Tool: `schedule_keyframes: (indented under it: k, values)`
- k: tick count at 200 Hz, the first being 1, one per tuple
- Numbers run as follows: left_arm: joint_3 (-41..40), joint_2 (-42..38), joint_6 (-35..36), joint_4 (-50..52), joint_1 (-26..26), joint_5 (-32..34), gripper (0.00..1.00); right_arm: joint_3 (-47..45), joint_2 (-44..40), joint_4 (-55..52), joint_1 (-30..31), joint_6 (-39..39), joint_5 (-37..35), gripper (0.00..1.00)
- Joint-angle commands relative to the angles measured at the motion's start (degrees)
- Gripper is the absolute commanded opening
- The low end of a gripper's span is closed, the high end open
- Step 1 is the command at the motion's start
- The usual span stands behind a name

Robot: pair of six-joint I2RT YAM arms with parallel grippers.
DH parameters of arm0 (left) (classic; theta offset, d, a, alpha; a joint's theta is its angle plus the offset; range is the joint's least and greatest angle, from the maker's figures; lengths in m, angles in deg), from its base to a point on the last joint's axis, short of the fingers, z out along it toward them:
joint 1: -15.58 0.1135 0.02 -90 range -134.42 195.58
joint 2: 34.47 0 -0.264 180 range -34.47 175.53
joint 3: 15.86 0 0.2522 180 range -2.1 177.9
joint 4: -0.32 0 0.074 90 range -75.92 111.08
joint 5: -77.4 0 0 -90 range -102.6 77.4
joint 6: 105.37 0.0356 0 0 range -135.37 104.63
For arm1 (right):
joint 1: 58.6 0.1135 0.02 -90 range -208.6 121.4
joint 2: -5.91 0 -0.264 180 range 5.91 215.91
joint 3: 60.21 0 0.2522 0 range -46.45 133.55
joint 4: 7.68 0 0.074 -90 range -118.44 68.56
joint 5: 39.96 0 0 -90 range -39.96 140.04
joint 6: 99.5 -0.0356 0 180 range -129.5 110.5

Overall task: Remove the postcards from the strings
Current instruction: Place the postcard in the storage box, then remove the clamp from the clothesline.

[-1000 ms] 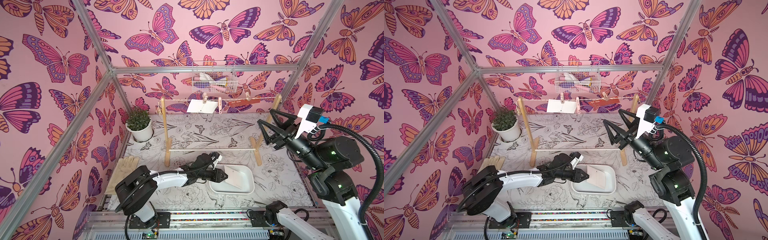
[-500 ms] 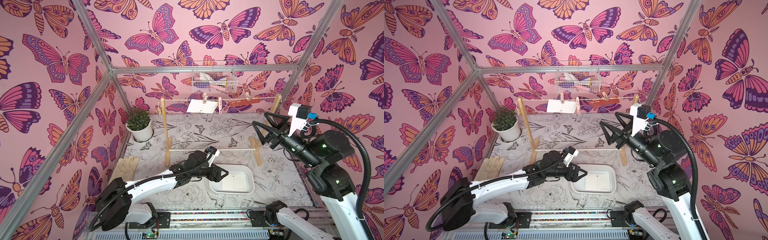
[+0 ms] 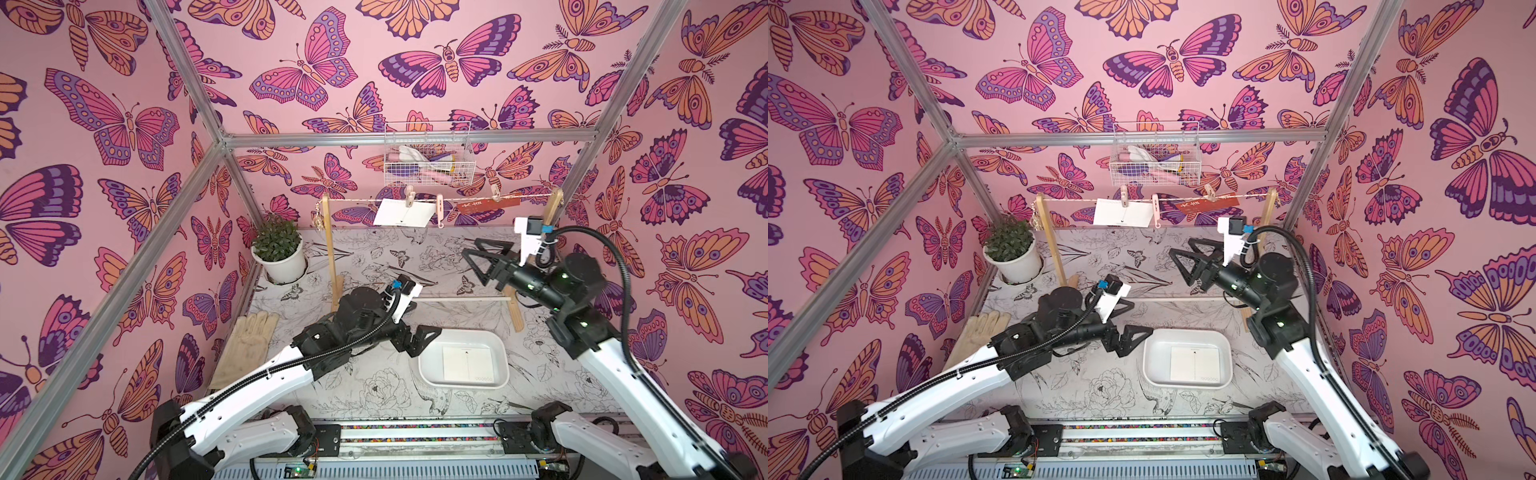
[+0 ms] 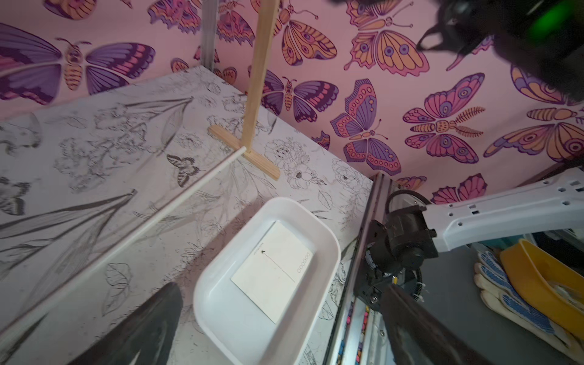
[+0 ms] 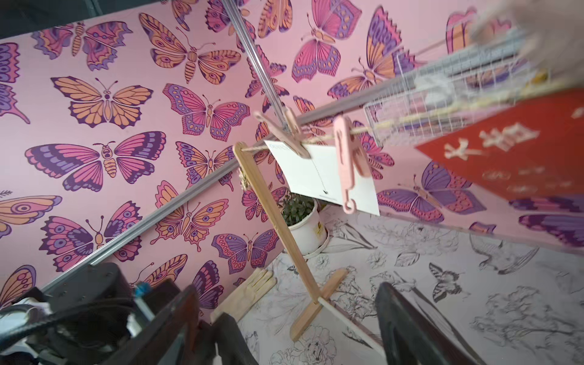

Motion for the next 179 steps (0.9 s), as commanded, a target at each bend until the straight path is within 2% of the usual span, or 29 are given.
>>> schedule_keyframes:
  k: [1, 15, 38, 61, 80, 106, 134, 179]
  values:
    - [0.5, -1.0, 2.5, 2.6, 5.6, -4.9, 1.00, -0.2, 4.7, 21.0, 0.3, -5.8, 4.5, 0.87]
    - [-0.2, -1.1, 1.7, 0.6, 9.5, -9.0, 1.00, 0.0, 8.6, 24.7, 0.6, -5.4, 4.5, 0.87]
    - [-1.2, -0.6, 1.2, -2.0, 13.8, -13.3, 1.00, -2.8, 15.4, 39.6, 1.0, -6.3, 3.2, 0.87]
    - [-1.5, 0.8, 1.6, -2.7, 15.5, -15.3, 1.00, -4.4, 23.4, 57.7, 1.8, -7.3, 1.1, 0.84]
    - [-1.8, 1.4, 1.7, -3.3, 15.7, -15.6, 1.00, -2.4, 29.9, 65.4, 2.0, -8.0, 0.4, 0.82]
    - [-2.3, 1.9, 1.3, -4.1, 15.7, -16.1, 1.00, 1.6, 35.6, 65.8, 2.4, -6.0, 1.4, 0.80]
    - [-2.7, 1.8, 1.5, -4.0, 15.7, -15.9, 1.00, 2.8, 36.0, 65.8, 3.2, -1.4, 0.1, 0.79]
    - [-2.8, 1.8, 1.6, -3.7, 15.7, -15.9, 1.00, 3.4, 35.4, 65.8, 3.2, 1.1, -2.5, 0.79]
